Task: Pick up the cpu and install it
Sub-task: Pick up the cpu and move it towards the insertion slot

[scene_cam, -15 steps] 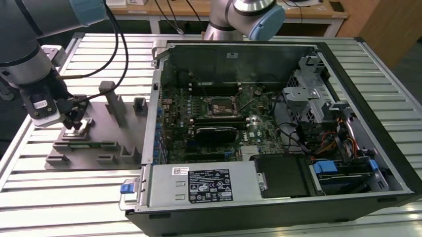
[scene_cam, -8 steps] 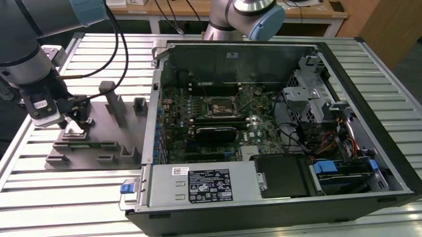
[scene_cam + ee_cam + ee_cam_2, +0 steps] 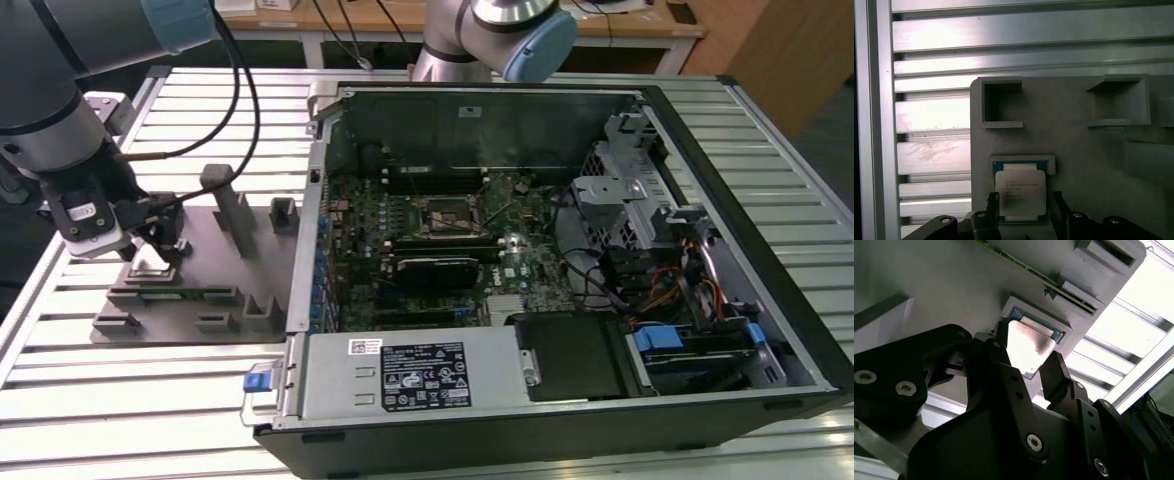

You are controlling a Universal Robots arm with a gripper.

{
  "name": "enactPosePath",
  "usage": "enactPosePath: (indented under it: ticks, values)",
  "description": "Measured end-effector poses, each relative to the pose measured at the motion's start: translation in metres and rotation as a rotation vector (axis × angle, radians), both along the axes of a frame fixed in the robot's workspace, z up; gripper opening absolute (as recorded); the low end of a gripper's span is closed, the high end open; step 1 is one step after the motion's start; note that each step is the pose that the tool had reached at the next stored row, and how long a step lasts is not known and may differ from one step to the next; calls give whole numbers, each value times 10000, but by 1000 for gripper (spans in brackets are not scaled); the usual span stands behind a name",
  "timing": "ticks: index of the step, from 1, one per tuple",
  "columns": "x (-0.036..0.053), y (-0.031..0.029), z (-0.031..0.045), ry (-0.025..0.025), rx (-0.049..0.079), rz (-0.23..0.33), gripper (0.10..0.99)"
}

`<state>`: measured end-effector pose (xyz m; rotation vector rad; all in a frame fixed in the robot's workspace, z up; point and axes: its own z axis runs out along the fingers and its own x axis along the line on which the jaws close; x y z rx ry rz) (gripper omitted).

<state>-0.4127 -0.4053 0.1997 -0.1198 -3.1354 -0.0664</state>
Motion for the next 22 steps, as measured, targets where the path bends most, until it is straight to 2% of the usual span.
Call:
enactPosePath:
  ticks: [6,12,19,22]
  values:
    - [1,2,-13,0,0,-1,529]
    - [0,34,-30,1,-1,74,529]
    - [0,49,-59,2,-1,759,529]
    - [-2,53,-63,0,-4,788,529]
